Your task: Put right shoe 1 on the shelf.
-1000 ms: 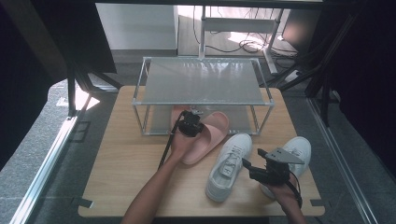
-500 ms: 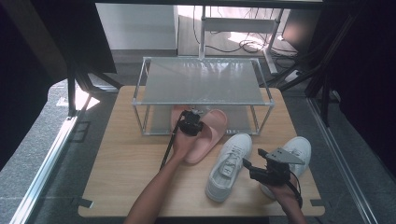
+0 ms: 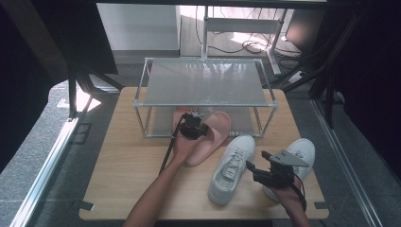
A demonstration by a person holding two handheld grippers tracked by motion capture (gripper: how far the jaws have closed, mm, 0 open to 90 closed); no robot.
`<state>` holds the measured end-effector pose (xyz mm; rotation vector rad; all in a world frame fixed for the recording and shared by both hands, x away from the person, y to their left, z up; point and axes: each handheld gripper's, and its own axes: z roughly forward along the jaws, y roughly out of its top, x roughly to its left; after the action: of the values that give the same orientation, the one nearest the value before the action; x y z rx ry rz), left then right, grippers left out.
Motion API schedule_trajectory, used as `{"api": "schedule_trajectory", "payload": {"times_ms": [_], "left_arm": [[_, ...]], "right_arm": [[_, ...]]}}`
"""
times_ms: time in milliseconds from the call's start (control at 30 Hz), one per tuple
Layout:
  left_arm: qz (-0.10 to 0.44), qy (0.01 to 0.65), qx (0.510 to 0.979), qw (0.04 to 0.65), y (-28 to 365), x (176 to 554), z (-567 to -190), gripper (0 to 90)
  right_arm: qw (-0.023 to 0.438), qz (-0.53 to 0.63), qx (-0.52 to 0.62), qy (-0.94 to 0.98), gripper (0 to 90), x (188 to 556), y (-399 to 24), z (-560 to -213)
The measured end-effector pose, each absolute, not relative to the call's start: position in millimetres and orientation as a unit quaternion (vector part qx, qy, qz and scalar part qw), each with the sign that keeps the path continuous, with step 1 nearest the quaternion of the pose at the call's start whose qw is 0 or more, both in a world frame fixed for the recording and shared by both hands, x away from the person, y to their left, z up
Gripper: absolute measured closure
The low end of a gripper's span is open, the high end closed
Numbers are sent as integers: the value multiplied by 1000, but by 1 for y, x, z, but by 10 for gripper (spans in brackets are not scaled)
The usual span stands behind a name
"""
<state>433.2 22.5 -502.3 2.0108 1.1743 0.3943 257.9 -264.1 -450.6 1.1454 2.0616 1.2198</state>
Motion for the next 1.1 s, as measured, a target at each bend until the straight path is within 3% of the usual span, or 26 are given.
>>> {"api": "schedule_trajectory", "payload": {"times_ms": [233,367,400,433,533,633,1100], "left_arm": [[159,454,786,388,36,413,-492,528],[160,444,788,395,45,400,-488,588],[159,441,790,395,47,397,-486,670],[154,438,792,397,49,394,-486,670],[150,425,799,398,54,383,-483,812],[144,411,809,395,59,373,-481,887],[126,378,843,361,88,330,-493,900]], "right_arm": [[241,444,418,755,291,258,-263,-450],[240,445,416,756,291,257,-262,-450],[241,445,416,756,291,257,-262,-450],[241,445,416,756,291,257,-262,-450],[241,445,416,755,291,257,-262,-449],[242,445,416,755,291,257,-261,-450],[241,444,414,757,291,256,-260,-450]]}}
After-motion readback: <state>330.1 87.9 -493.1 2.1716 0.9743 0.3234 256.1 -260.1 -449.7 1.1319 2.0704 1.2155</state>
